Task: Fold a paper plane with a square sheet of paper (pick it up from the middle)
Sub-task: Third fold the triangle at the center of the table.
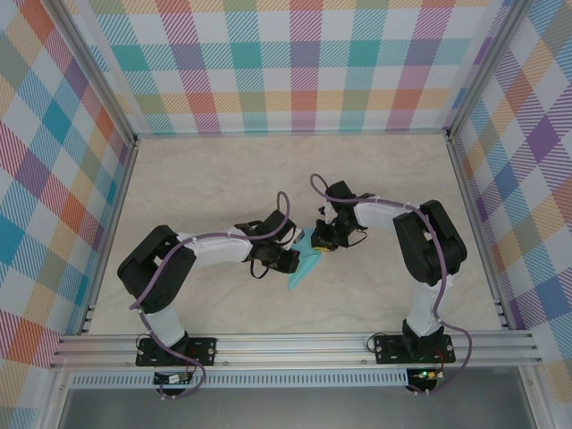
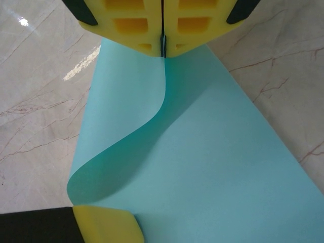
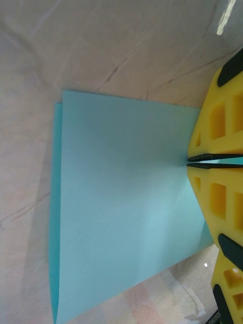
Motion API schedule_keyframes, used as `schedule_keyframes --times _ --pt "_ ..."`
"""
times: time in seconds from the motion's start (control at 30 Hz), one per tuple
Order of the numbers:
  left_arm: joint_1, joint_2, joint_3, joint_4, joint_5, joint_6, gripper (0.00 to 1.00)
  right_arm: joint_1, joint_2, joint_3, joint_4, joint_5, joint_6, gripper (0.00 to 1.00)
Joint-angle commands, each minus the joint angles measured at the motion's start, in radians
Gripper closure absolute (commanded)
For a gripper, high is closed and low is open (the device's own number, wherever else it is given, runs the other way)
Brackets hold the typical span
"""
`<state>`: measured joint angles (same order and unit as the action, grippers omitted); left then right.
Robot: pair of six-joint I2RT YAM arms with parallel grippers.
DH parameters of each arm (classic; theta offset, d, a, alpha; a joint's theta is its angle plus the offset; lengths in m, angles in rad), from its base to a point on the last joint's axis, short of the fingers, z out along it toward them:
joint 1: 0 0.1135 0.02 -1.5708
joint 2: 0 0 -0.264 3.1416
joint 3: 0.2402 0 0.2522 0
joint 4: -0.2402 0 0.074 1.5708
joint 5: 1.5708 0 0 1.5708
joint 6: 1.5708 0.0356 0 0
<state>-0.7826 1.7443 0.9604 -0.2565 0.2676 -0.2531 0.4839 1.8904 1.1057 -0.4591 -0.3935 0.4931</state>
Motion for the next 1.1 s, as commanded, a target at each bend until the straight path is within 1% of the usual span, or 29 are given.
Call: schedule_keyframes --times 0.0,0.2,0.5,0.7,0.9,0.97,1.07 --pt "0.009 0.014 0.019 0.007 0.001 0.016 0.94 0.0 0.036 -0.03 -0.034 0.027 0.011 0.86" --pt "0.01 0.032 0.017 -0.007 -0.004 0.025 0.94 0.0 0.036 -0.03 -0.034 0.028 0.013 0.86" --pt "0.01 0.05 0.01 0.022 0.011 0.025 0.94 0.001 0.029 -0.033 -0.028 0.019 0.021 0.86" --pt "0.01 0.054 -0.002 0.013 0.01 0.032 0.95 0.0 0.005 -0.019 -0.035 0.013 0.029 0.84" --pt "0.01 0.056 -0.012 0.023 0.013 0.028 0.96 -0.015 -0.124 0.013 -0.07 0.059 0.052 0.78" --pt "0.01 0.058 -0.01 0.029 0.019 0.028 0.96 -0.03 -0.182 -0.001 -0.071 0.083 0.071 0.76" --pt "0.01 0.067 0.001 0.026 0.028 0.029 0.96 -0.045 -0.261 -0.047 -0.07 0.117 0.092 0.75"
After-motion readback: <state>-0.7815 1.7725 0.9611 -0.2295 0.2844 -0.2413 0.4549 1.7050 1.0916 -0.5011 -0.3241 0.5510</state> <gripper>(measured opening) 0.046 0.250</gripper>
